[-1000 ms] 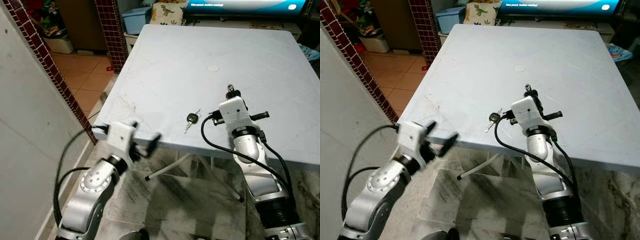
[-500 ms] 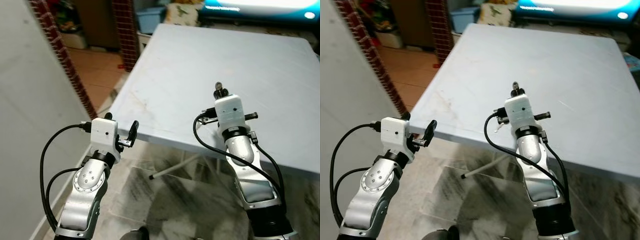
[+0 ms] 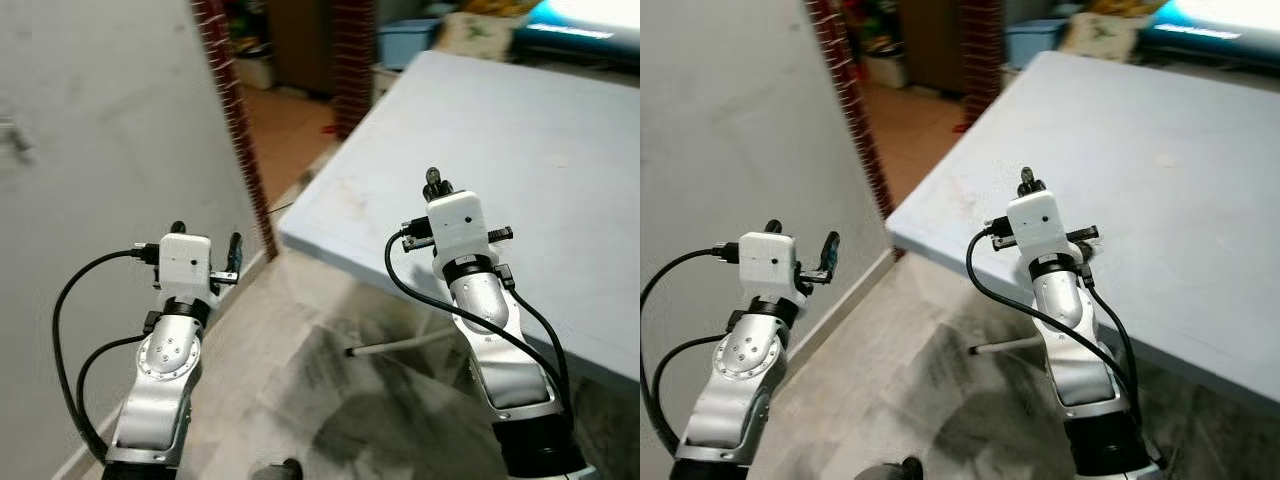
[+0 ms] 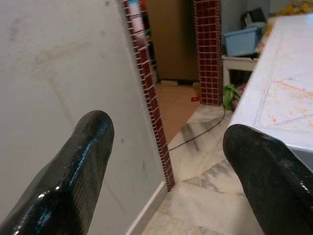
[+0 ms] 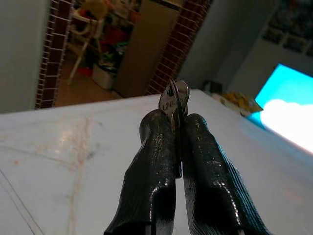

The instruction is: Hang keys on a hook

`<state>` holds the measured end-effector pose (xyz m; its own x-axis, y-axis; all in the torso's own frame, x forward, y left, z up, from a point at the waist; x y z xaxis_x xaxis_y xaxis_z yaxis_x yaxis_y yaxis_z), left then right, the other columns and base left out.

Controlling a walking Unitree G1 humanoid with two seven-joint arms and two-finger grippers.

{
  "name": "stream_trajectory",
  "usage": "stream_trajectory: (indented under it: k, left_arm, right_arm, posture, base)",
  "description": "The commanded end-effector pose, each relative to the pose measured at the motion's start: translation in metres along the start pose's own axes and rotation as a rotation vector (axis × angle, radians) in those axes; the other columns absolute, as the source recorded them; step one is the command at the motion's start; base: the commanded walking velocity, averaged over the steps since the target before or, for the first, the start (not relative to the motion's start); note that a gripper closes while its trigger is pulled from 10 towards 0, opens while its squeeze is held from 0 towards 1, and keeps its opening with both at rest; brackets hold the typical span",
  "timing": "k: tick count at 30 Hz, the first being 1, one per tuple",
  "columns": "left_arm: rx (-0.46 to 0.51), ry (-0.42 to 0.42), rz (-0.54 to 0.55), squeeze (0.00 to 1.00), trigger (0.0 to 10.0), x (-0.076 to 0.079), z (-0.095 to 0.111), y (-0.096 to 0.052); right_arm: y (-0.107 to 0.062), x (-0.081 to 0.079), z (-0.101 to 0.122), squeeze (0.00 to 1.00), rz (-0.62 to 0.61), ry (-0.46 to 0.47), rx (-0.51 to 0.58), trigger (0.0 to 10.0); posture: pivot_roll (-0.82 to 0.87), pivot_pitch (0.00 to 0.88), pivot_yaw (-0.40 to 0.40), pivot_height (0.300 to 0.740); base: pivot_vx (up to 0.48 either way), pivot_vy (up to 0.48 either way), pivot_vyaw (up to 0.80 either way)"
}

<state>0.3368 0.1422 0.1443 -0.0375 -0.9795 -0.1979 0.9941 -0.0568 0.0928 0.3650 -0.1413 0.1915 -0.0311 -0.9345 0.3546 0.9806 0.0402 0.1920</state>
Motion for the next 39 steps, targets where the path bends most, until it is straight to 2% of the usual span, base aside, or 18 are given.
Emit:
stream_trajectory:
  k: [1, 7, 21, 39]
  left_arm:
    - [-0.008, 0.027, 0.047, 0.0, 10.0, -0.014, -0.003, 0.0]
    - [-0.018, 0.04, 0.091, 0.0, 10.0, -0.019, -0.007, 0.0]
    - [-0.014, 0.026, 0.096, 0.0, 10.0, -0.017, -0.007, 0.002]
    - [-0.027, -0.009, 0.048, 0.0, 10.0, -0.01, -0.008, 0.003]
  right_arm:
    - [0.001, -0.006, 0.01, 0.0, 0.015, 0.026, 0.026, 10.0]
    - [0.001, -0.009, 0.011, 0.0, 0.027, 0.028, 0.023, 10.0]
    - [0.002, -0.016, 0.015, 0.0, 0.061, 0.039, 0.034, 10.0]
    - [0.001, -0.023, 0.015, 0.0, 0.099, 0.05, 0.029, 10.0]
  posture:
    - [-0.04, 0.09, 0.048, 0.74]
    - [-0.04, 0.092, 0.048, 0.74]
    - [-0.04, 0.097, 0.042, 0.74]
    - [-0.04, 0.098, 0.041, 0.74]
  base:
    - [0.0, 0.0, 0.8]
    - [0.0, 0.0, 0.8]
    - [0.0, 0.0, 0.8]
    - [0.0, 0.0, 0.79]
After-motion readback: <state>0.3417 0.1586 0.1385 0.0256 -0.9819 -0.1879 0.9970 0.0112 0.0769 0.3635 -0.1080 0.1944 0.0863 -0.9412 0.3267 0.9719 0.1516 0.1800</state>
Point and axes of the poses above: a point about 5 cm out from each wrist's last joint towards the gripper, its own y axis pointing out of the wrist towards the gripper, its own z axis along the axis of the wrist's last joint, x = y × z, the point moved 5 cm from there along y, pointing out of the wrist towards the gripper, and after that the axes turned 4 degrees about y, right-handed, at the moved point
